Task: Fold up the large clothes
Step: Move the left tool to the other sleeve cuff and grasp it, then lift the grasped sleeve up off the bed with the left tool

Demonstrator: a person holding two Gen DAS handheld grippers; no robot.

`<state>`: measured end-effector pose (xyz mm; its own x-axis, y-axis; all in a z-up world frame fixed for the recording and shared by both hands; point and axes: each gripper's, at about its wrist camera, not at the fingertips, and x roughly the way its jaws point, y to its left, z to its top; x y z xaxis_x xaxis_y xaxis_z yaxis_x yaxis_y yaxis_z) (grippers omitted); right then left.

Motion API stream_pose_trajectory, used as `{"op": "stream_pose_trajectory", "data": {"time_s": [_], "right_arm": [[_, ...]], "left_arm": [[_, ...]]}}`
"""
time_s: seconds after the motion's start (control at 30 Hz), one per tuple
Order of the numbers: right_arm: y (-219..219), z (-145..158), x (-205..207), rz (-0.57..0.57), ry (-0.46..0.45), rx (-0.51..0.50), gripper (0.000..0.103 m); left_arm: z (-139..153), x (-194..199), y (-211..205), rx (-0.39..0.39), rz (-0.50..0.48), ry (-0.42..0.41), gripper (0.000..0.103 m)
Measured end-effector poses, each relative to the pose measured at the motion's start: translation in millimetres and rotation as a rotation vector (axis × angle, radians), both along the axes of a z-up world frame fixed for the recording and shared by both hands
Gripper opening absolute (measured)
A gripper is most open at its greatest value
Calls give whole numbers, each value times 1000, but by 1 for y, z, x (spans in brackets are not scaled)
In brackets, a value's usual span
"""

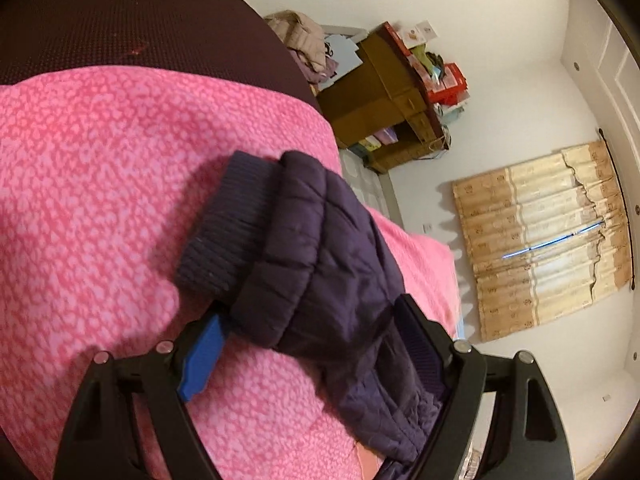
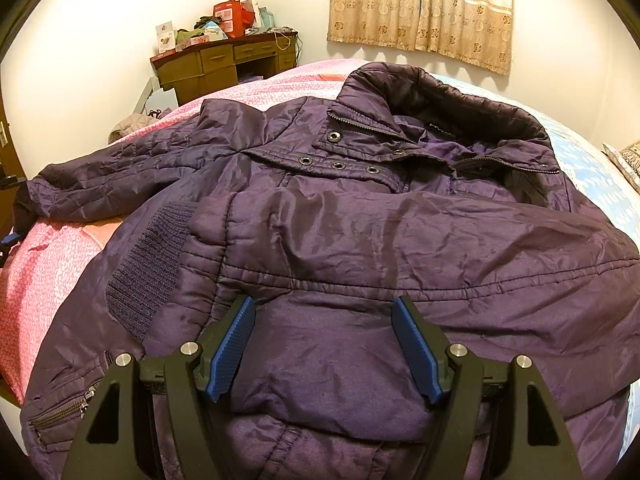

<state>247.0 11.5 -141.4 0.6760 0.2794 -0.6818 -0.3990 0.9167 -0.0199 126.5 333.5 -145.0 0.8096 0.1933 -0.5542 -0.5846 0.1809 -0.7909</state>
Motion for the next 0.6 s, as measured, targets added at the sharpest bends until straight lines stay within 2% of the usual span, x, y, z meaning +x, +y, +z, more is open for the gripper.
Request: {"op": "stream_pose_trajectory", "data": {"time_s": [0.03, 0.13, 0.2, 0.3, 0.5, 0.6], "right_arm": [[0, 0, 0, 0, 0, -1, 72], [0, 0, 0, 0, 0, 1, 72], [0, 0, 0, 0, 0, 1, 72], [0, -1, 1, 1, 1, 5, 72], [-6, 11, 5, -6, 43, 38, 73], [-20, 34, -2, -51, 1, 99, 85]], "left_arm": [[-1, 2, 1, 8, -2, 12, 81], [-5, 8, 5, 15, -6, 23, 66], [-6, 10, 8, 30, -8, 18, 46], [-5, 10, 11, 52, -27, -6, 33], [18, 7, 8, 140, -45, -28, 30], [46, 8, 4, 235, -71, -58, 30]]}}
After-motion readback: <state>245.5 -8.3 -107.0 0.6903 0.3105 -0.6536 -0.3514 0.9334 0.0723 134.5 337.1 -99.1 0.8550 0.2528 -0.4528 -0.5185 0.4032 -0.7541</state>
